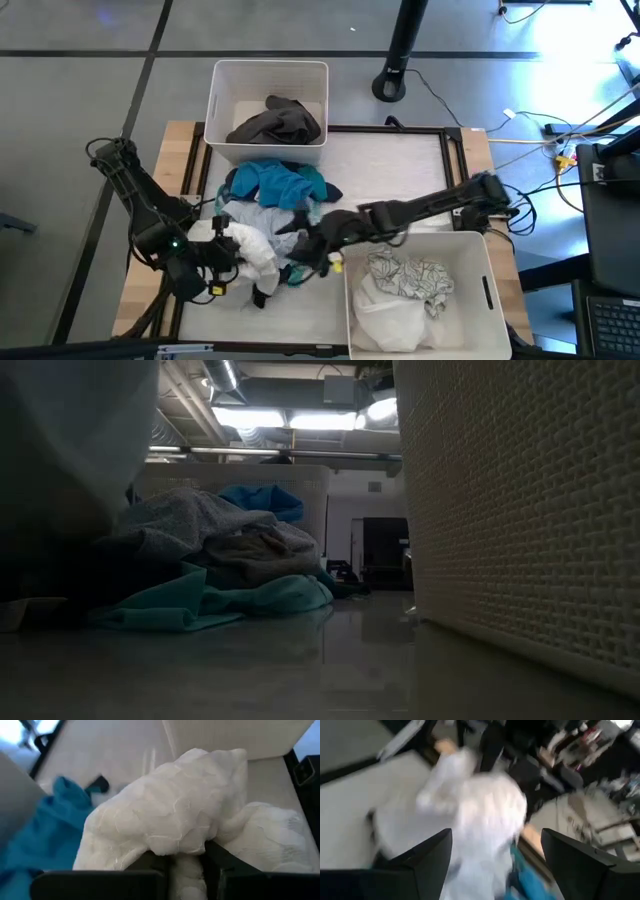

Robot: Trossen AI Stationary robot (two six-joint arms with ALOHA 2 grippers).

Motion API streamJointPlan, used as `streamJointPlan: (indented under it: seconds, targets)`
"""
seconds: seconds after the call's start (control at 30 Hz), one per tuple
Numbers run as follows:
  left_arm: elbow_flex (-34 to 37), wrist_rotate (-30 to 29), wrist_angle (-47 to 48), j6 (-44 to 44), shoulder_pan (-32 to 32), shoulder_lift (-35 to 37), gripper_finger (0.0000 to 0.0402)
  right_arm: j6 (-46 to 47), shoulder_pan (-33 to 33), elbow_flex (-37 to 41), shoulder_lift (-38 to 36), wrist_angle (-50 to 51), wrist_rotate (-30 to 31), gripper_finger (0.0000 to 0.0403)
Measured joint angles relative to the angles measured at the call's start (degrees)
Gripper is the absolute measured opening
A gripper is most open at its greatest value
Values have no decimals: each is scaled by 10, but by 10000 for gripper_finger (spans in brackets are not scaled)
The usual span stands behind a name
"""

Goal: Sort clothes
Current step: Put the white shirt into the bottom white laundry organizer

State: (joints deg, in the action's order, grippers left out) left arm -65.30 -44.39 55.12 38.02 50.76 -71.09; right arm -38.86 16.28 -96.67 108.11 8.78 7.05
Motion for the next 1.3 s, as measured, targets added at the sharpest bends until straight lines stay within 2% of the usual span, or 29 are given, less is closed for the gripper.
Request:
streamJointPlan:
  seconds: [0.27, 0.43, 0.63, 0.7, 0.8, 1.03, 1.17, 1.3]
  targets:
    - [0, -59, -80, -140, 0, 1, 45, 19, -18, 0, 81, -149, -50, 305]
    - [0, -61, -137, -224, -9, 1, 45, 24, -18, 0, 106, -213, -59, 305]
    - [0, -60, -160, -269, -23, 1, 44, -1, -18, 0, 127, -284, -75, 298]
    - [1, -60, -166, -280, -26, 1, 44, -10, -18, 0, 129, -293, -78, 279]
    - [2, -61, -181, -294, -27, 2, 47, -24, -20, 0, 134, -300, -71, 229]
    - [2, -62, -184, -234, -27, 2, 98, -51, -21, 0, 135, -295, -71, 98]
    - [2, -61, -182, -196, -28, 4, 118, -53, -21, 0, 136, -295, -69, 88]
    - [-8, -25, -165, -143, -30, 23, 149, -68, -22, 0, 136, -299, -54, 88]
